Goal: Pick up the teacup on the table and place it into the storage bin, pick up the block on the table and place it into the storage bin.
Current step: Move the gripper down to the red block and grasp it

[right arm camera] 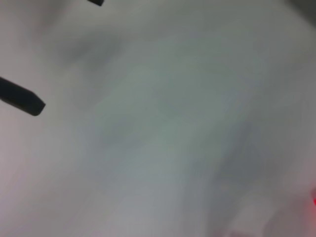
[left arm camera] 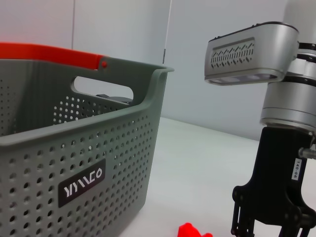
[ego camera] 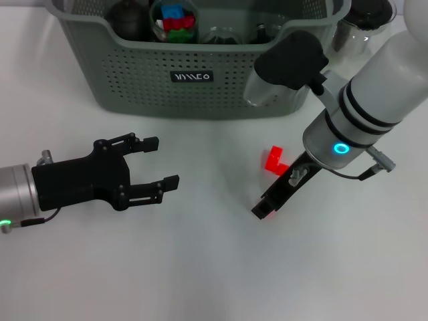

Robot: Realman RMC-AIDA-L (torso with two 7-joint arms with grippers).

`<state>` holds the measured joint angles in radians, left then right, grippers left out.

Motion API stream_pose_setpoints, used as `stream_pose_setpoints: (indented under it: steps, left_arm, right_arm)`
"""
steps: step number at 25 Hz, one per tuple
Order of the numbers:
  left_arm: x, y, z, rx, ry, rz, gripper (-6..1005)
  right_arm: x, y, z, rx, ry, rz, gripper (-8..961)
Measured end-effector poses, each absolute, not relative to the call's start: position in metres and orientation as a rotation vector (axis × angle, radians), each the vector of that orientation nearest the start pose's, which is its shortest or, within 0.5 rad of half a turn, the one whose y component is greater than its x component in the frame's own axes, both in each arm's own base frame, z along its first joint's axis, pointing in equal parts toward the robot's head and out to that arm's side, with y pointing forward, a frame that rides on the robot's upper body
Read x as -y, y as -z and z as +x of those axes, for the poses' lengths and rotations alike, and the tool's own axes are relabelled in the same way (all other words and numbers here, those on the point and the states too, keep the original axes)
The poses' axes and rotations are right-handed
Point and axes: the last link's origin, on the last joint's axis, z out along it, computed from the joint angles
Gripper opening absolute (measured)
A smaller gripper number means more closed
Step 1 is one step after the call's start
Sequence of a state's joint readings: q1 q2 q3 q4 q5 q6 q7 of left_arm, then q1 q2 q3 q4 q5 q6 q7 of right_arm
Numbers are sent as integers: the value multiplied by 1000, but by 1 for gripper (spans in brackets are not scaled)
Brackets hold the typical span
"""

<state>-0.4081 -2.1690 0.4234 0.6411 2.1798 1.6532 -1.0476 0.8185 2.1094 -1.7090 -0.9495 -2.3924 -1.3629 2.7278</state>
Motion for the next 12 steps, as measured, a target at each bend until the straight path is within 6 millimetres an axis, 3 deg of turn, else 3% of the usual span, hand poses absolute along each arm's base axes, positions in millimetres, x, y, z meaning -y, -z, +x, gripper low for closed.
stream_pose_setpoints:
  steps: [12]
  left_arm:
    - [-271, 20, -301, 495, 726, -2650, 824]
  right_arm:
    - [-343, 102, 155, -1038, 652, -2721, 473]
